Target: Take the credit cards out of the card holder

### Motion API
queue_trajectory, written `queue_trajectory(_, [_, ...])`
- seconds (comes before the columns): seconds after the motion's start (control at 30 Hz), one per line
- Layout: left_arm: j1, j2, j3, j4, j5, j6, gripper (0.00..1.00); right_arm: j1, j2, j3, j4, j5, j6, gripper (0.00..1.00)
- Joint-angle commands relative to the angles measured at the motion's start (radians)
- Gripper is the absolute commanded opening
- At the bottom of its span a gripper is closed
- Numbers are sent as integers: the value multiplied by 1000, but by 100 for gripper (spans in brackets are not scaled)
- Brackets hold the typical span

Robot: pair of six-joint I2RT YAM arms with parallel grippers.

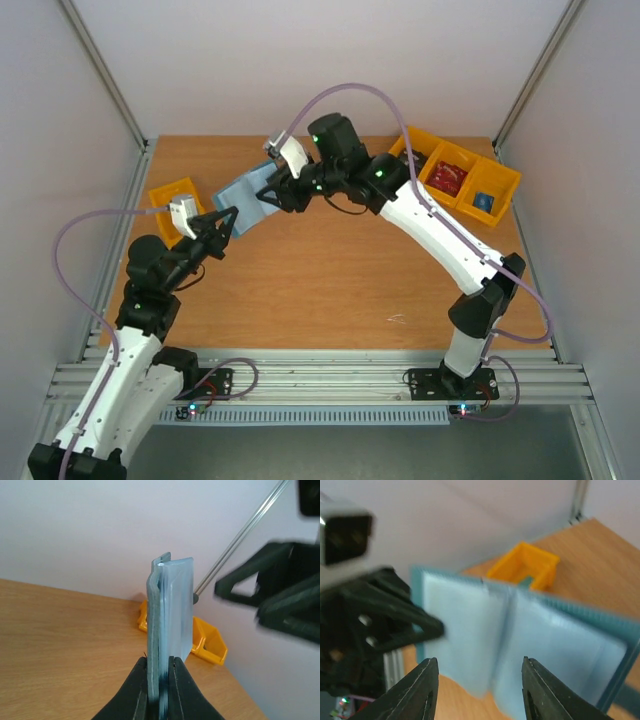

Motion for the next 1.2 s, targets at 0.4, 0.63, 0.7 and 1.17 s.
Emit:
queue_trajectory(0.4, [5,49,91,73,97,-149,0,161,-56,-246,202,396,183,74])
queue_trajectory(0.63, [5,40,89,97,127,-162,0,166,-8,-227,172,376,178,74])
queue_trajectory(0.7, [5,39,87,103,128,-166,0,165,-1,-226,162,361,167,75])
queue_trajectory(1.17, [5,42,85,150,180,-171,0,161,58,-183,117,339,154,46])
